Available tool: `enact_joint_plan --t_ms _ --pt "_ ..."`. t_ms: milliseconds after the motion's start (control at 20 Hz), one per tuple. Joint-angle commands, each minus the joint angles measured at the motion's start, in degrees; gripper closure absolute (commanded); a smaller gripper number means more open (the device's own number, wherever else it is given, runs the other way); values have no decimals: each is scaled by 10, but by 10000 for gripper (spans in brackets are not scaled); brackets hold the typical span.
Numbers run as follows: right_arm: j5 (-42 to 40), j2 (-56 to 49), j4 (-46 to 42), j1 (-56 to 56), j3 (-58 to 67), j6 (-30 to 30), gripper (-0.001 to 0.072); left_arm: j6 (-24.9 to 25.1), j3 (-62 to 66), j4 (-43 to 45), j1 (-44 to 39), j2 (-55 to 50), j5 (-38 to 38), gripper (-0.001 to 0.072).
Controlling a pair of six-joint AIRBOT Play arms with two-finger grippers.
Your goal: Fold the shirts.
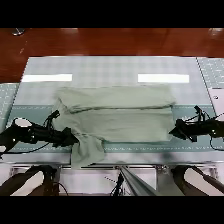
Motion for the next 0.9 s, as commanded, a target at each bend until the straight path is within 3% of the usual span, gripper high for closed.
enact_joint_plan --t_ms 0,150,350,850 --pt "45 -20 80 2 51 -69 690 26 37 -11 36 0 -28 679" --pt "48 -21 74 3 131 -56 690 19 111 -13 80 -1 -52 679" --pt "62 -71 96 3 220 -40 690 -4 215 -15 61 -34 -10 680" --pt "14 -229 98 86 420 1 690 -130 505 -14 31 -263 -4 680"
